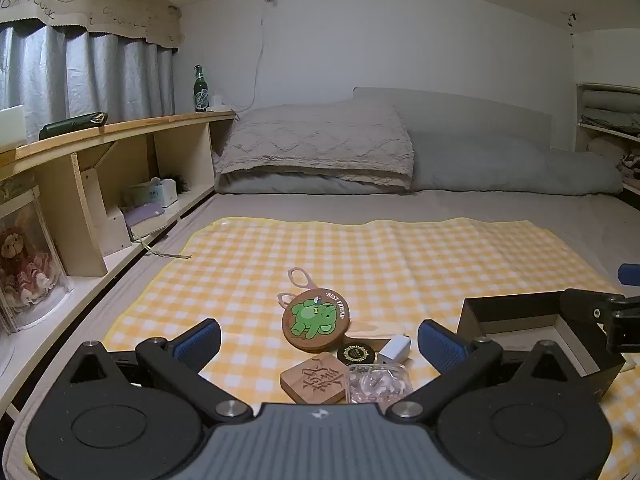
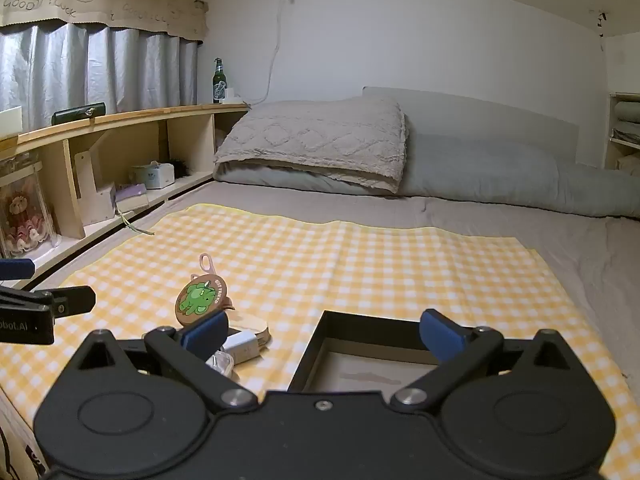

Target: Organize rigid objects

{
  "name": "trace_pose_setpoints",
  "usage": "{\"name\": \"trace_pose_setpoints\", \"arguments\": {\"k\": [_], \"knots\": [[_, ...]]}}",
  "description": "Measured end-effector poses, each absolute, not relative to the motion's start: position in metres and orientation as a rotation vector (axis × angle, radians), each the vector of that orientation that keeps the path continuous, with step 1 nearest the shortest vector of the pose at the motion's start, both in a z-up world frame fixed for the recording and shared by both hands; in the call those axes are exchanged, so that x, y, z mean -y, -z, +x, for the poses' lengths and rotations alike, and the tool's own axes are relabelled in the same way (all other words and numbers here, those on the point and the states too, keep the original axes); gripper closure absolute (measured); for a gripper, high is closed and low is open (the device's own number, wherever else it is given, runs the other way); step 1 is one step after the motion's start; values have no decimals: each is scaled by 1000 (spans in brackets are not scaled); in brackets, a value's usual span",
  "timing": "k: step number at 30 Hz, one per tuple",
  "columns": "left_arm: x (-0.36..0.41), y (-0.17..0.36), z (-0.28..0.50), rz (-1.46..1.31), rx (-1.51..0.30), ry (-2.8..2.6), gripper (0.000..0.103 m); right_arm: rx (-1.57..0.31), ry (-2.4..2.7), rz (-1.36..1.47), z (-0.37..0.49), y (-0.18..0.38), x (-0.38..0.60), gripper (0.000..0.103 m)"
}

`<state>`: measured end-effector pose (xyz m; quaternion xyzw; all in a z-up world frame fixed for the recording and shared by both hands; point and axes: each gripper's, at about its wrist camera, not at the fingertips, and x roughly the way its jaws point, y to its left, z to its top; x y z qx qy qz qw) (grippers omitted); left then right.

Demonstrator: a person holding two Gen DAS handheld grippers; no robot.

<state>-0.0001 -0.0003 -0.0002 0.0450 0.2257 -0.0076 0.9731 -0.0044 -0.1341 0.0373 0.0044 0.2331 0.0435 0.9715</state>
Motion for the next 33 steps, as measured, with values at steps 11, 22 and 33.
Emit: {"name": "trace_pose_setpoints", "arguments": {"k": [11,22,33], "knots": [[0,0,0,81,-457,22,0,-472,-89,11,-4,-37,134,0],[1,4,2,85,-459,22,0,-472,-90,13,-4,-37,134,0],[2,5,2,84,-465,26,0,-472,-89,14,-4,-37,134,0]]}}
